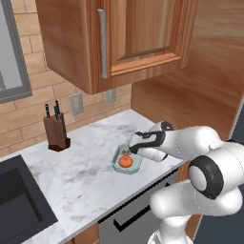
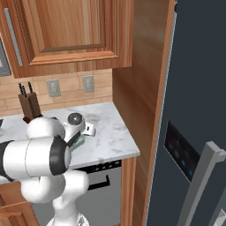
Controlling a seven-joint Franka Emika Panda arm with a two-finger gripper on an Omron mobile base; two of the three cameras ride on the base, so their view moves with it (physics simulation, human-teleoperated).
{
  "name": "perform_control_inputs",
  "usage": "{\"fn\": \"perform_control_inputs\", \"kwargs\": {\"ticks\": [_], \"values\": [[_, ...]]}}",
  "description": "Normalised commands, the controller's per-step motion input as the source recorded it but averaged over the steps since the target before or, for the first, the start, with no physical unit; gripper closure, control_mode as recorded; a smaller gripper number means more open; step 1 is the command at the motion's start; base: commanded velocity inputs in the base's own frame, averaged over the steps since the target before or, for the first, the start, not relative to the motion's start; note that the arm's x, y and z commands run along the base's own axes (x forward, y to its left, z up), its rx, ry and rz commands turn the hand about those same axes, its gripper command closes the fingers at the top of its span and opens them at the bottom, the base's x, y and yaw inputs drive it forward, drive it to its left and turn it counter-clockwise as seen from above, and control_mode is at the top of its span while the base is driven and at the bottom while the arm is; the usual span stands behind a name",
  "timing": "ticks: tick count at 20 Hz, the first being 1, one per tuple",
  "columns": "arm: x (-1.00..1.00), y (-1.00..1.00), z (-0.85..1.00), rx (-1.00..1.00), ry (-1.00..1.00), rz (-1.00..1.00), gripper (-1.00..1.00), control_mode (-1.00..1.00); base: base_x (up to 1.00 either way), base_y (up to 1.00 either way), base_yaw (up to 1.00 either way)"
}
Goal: Take the squash and mushroom out of the freezer and place them in the tupperware container on the counter. Then put the tupperware containing the vegetables back in the freezer.
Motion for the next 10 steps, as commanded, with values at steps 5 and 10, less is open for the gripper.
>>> {"fn": "perform_control_inputs", "kwargs": {"ticks": [5, 10], "values": [[0.36, -0.15, 0.99, 0.00, 0.40, 0.00, -1.00, -1.00, 0.00, 0.00, 0.00], [0.41, -0.11, 0.82, -0.02, 0.28, 0.03, -1.00, -1.00, 0.00, 0.00, 0.00]]}}
